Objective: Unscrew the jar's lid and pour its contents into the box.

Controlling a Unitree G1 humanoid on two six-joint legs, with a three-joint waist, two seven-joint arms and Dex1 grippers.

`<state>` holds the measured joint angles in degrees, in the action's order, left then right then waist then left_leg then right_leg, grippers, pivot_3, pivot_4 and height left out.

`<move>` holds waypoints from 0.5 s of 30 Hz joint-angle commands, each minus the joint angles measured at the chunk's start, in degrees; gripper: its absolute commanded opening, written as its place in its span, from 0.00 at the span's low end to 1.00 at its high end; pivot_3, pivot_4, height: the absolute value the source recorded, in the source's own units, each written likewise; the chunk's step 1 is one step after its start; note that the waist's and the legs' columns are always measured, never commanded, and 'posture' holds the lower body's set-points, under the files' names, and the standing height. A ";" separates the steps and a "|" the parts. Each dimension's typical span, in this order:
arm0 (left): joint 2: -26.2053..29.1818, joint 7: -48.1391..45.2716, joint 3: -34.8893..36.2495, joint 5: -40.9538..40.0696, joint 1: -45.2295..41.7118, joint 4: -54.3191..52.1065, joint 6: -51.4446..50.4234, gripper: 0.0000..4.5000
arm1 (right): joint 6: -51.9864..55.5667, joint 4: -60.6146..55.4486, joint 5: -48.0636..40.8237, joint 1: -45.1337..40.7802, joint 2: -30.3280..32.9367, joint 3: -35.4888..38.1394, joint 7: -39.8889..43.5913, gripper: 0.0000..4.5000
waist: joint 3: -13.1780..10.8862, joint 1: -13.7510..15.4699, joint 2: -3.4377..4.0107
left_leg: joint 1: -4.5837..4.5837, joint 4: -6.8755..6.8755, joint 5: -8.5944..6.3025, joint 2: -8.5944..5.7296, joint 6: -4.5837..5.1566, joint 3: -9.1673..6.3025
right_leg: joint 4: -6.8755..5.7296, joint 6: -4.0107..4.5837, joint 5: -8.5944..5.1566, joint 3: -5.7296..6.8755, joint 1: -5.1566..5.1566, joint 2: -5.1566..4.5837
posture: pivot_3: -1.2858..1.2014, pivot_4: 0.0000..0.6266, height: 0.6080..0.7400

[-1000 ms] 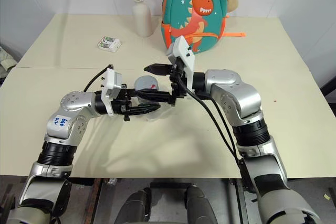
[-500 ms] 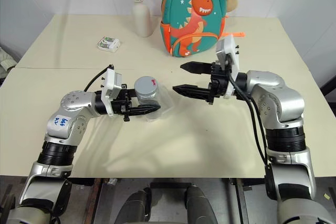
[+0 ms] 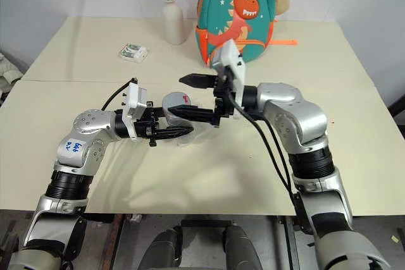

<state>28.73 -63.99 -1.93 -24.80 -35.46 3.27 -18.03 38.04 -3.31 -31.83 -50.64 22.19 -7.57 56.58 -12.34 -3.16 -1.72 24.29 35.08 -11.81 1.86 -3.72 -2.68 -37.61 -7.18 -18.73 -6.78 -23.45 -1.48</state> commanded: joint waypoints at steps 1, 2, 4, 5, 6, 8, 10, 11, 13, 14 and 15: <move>-0.05 -0.46 0.44 -0.56 -0.67 -0.96 0.98 0.45 | -1.36 -0.71 1.38 -1.48 -0.48 -0.71 -0.40 1.00 | 0.00 -0.05 0.00 | 0.00 0.00 0.00 0.00 0.00 0.00 | 0.00 0.00 0.00 0.00 0.00 0.00 | 0.52 0.24 1.00; -0.05 -0.45 0.42 -0.56 -0.65 -1.02 0.96 0.45 | -1.45 -0.36 1.72 -1.66 -0.75 -0.95 -0.60 1.00 | 0.00 -0.05 0.00 | 0.00 0.00 0.00 0.00 0.00 0.00 | 0.00 0.00 0.00 0.00 0.00 0.00 | 0.52 0.24 1.00; -0.07 -0.42 0.39 -0.60 -0.55 -1.18 0.86 0.45 | -1.61 0.61 2.31 -2.08 -1.51 -1.19 -1.03 1.00 | 0.00 -0.08 0.00 | 0.00 0.00 0.00 0.00 0.00 0.00 | -0.01 0.00 0.00 0.00 0.00 0.00 | 0.52 0.24 1.00; -0.08 -0.41 0.36 -0.61 -0.50 -1.27 0.84 0.45 | -1.80 1.09 2.61 -2.26 -1.80 -1.31 -1.14 1.00 | 0.00 -0.22 0.00 | 0.00 0.00 0.00 0.00 0.00 0.00 | -0.02 0.00 0.00 0.00 0.00 0.00 | 0.52 0.24 1.00; -0.08 -0.42 0.34 -0.64 -0.47 -1.34 0.80 0.45 | -1.97 1.55 2.91 -2.43 -2.03 -1.41 -1.22 1.00 | 0.00 -0.31 0.00 | -0.01 0.00 0.00 0.00 0.00 0.00 | -0.02 0.00 0.00 -0.01 0.00 0.01 | 0.52 0.24 1.00; -0.07 -0.48 0.32 -0.68 -0.48 -1.36 0.76 0.45 | -2.29 2.82 3.38 -3.05 -2.45 -1.02 -1.46 1.00 | 0.00 -0.34 0.00 | -0.01 -0.02 0.00 0.02 0.00 0.00 | -0.02 0.00 0.00 -0.01 -0.02 0.03 | 0.52 0.24 1.00; -0.05 -0.51 0.28 -0.68 -0.41 -1.42 0.79 0.45 | -2.55 3.86 3.45 -3.63 -2.49 -0.22 -1.41 1.00 | 0.00 -0.32 0.00 | -0.01 -0.02 0.00 0.02 0.00 0.00 | -0.03 0.00 0.00 0.00 -0.02 0.03 | 0.52 0.24 1.00; -0.01 -0.54 0.27 -0.67 -0.41 -1.43 0.79 0.45 | -2.62 4.39 3.24 -3.96 -2.28 0.36 -1.27 1.00 | 0.00 -0.26 0.00 | -0.01 -0.02 0.00 0.02 0.00 0.00 | -0.02 0.00 0.00 0.00 -0.02 0.02 | 0.52 0.24 1.00; 0.07 -0.56 0.24 -0.70 -0.37 -1.55 0.72 0.45 | -2.78 5.11 2.81 -4.28 -1.45 1.34 -0.74 1.00 | 0.00 -0.19 0.00 | -0.01 -0.01 0.00 0.01 0.00 0.00 | -0.02 0.00 0.00 0.00 -0.01 0.01 | 0.52 0.24 1.00; 0.10 -0.58 0.23 -0.72 -0.39 -1.56 0.70 0.45 | -2.89 5.37 2.54 -4.23 -0.79 1.85 -0.20 1.00 | 0.00 -0.18 0.00 | -0.01 -0.01 0.00 0.01 0.00 0.00 | -0.01 0.00 0.00 0.00 -0.01 0.01 | 0.52 0.24 1.00; 0.12 -0.58 0.23 -0.73 -0.37 -1.60 0.68 0.45 | -2.95 5.54 2.31 -4.12 -0.25 2.25 0.27 1.00 | 0.00 -0.16 0.00 | -0.01 -0.01 0.00 0.01 0.00 0.00 | -0.01 0.00 0.00 0.00 -0.01 0.01 | 0.52 0.24 1.00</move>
<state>28.69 -63.35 -1.69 -24.80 -35.47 3.30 -18.07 36.39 1.92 -29.39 -53.39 20.04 -9.56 57.21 -12.34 -3.32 -1.72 24.28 35.07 -11.81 1.86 -3.71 -2.68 -37.62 -7.18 -18.73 -6.78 -23.46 -1.47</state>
